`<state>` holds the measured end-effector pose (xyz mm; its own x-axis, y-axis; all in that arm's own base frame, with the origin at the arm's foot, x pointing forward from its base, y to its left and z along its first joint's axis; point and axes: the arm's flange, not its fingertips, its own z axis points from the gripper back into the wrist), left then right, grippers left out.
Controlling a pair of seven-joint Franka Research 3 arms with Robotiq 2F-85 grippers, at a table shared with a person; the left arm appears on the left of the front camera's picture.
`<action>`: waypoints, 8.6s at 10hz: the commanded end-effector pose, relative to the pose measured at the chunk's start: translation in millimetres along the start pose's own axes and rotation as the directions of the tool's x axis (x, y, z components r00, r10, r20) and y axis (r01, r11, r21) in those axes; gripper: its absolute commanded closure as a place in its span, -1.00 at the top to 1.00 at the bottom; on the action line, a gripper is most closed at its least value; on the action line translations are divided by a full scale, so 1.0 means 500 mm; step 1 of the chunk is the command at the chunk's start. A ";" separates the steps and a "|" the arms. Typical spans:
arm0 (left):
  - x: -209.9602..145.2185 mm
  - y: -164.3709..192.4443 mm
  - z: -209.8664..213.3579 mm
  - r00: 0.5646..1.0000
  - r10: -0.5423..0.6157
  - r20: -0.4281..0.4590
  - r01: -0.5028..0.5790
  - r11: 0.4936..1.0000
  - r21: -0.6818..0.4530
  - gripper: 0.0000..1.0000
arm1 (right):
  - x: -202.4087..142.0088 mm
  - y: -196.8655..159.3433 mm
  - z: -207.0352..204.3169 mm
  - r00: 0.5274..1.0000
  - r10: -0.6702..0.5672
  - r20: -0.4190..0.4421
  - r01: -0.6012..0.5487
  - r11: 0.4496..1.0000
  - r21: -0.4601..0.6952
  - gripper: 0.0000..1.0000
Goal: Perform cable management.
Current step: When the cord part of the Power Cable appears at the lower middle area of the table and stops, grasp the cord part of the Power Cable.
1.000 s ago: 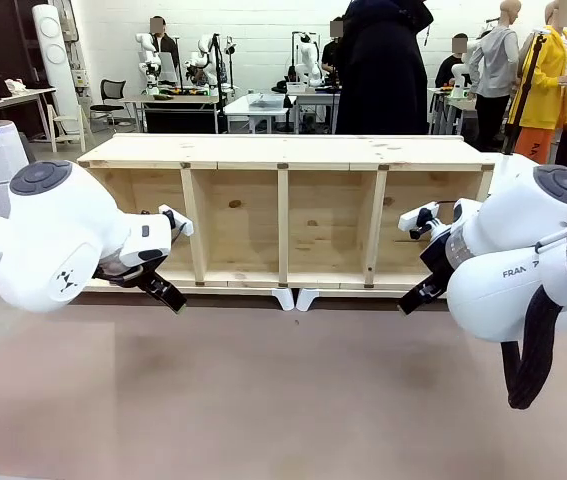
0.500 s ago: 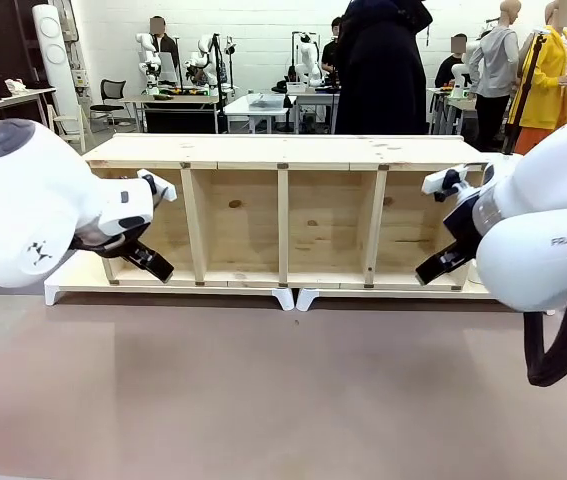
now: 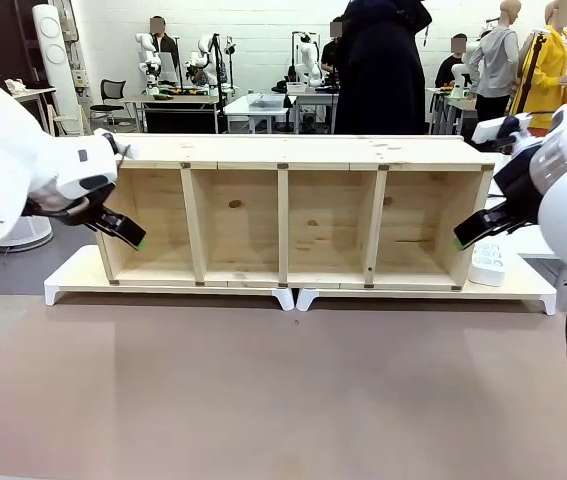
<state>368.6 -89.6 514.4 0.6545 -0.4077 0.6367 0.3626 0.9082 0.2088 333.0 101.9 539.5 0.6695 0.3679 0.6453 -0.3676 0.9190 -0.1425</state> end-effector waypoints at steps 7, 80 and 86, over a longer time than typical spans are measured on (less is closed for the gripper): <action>-0.309 -0.042 0.082 0.995 0.098 0.033 -0.100 0.992 0.076 1.00 | -0.312 0.064 0.022 0.999 -0.033 0.006 0.034 0.998 -0.061 1.00; -0.007 0.037 0.115 0.997 0.072 0.019 -0.073 0.996 0.055 1.00 | -0.016 0.033 0.094 1.000 -0.014 -0.012 0.013 0.999 -0.035 1.00; -0.007 0.037 0.115 0.997 0.072 0.019 -0.073 0.996 0.055 1.00 | -0.016 0.033 0.094 1.000 -0.014 -0.012 0.013 0.999 -0.035 1.00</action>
<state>334.6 -64.9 559.1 0.6665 -0.3364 0.6653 0.2765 0.9403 0.1985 290.9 107.6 566.4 0.6876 0.3585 0.6314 -0.3374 0.9278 -0.1593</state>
